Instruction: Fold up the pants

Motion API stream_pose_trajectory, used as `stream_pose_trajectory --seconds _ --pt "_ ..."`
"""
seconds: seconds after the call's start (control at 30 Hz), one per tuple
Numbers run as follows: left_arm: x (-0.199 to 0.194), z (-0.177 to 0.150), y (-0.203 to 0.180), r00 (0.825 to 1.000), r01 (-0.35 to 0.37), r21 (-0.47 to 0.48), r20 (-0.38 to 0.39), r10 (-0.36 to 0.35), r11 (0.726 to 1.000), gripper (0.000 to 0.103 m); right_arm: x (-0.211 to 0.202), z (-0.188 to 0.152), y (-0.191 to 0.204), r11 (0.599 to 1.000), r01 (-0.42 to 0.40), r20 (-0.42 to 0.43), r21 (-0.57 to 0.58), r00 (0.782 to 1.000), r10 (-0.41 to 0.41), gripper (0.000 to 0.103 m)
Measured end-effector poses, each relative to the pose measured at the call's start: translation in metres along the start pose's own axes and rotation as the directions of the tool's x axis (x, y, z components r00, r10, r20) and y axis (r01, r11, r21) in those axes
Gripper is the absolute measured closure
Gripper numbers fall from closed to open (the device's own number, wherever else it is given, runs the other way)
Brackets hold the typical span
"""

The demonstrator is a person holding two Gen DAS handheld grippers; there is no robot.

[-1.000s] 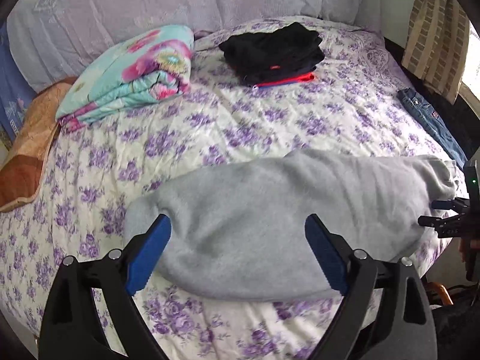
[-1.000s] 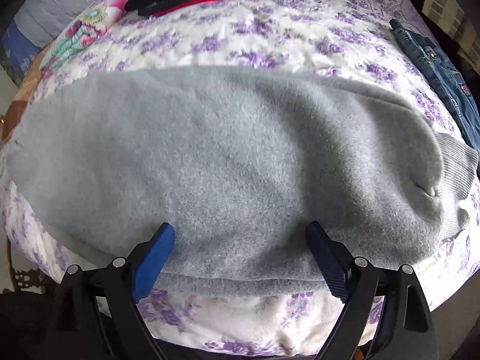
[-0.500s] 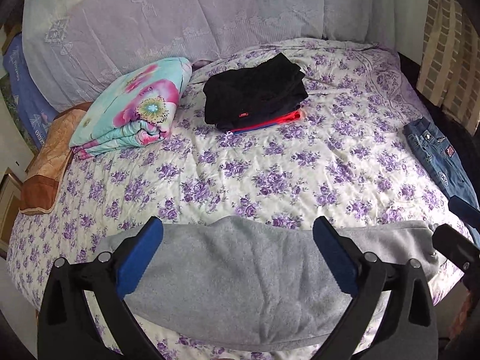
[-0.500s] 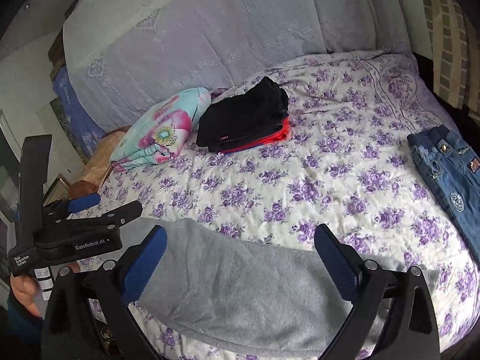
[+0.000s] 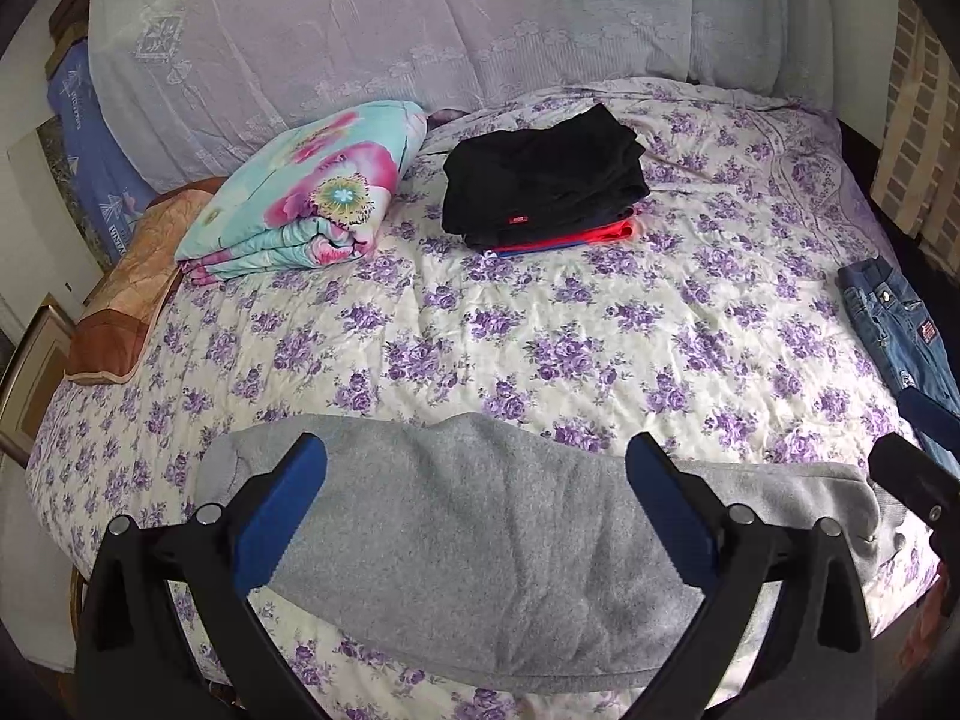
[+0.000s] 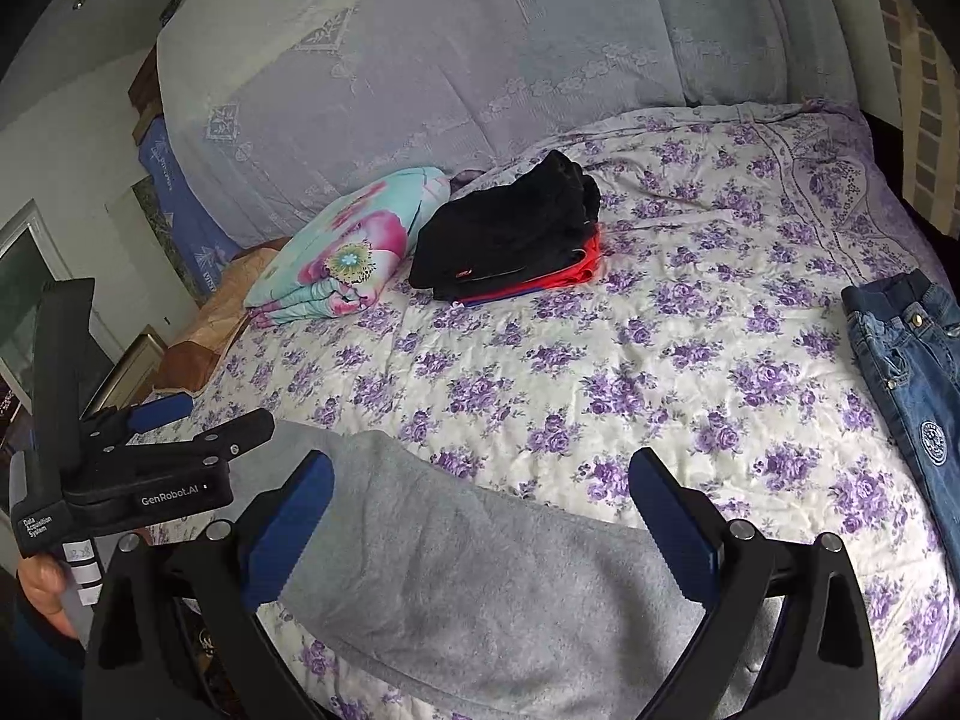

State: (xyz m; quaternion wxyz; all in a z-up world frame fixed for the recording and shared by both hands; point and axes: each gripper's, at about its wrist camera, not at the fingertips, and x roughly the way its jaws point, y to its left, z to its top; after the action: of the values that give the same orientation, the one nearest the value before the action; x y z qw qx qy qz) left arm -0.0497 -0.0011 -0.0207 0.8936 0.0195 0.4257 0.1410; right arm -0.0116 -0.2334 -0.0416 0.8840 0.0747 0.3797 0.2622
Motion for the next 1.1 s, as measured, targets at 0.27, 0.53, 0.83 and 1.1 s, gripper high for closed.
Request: stream_pose_trajectory --seconds 0.27,0.53,0.83,1.1 --pt "0.015 -0.006 0.032 0.999 -0.038 -0.051 -0.035 0.036 0.998 0.005 -0.003 0.001 0.012 0.995 0.083 0.099 -0.059 0.992 -0.077 0.004" --pt "0.036 -0.015 0.062 0.995 -0.059 -0.067 -0.079 0.054 0.996 0.005 0.013 -0.002 0.019 0.995 0.090 0.066 -0.050 0.994 -0.087 0.004" --pt "0.047 -0.006 0.071 0.999 -0.020 -0.031 -0.044 0.019 0.999 0.005 0.010 0.001 0.047 0.970 0.221 0.199 -0.102 0.960 -0.197 0.004" --pt "0.064 0.007 0.061 0.997 0.075 0.033 -0.036 -0.074 0.997 0.005 0.023 -0.013 0.048 0.967 0.254 0.074 -0.024 0.965 -0.252 0.004"
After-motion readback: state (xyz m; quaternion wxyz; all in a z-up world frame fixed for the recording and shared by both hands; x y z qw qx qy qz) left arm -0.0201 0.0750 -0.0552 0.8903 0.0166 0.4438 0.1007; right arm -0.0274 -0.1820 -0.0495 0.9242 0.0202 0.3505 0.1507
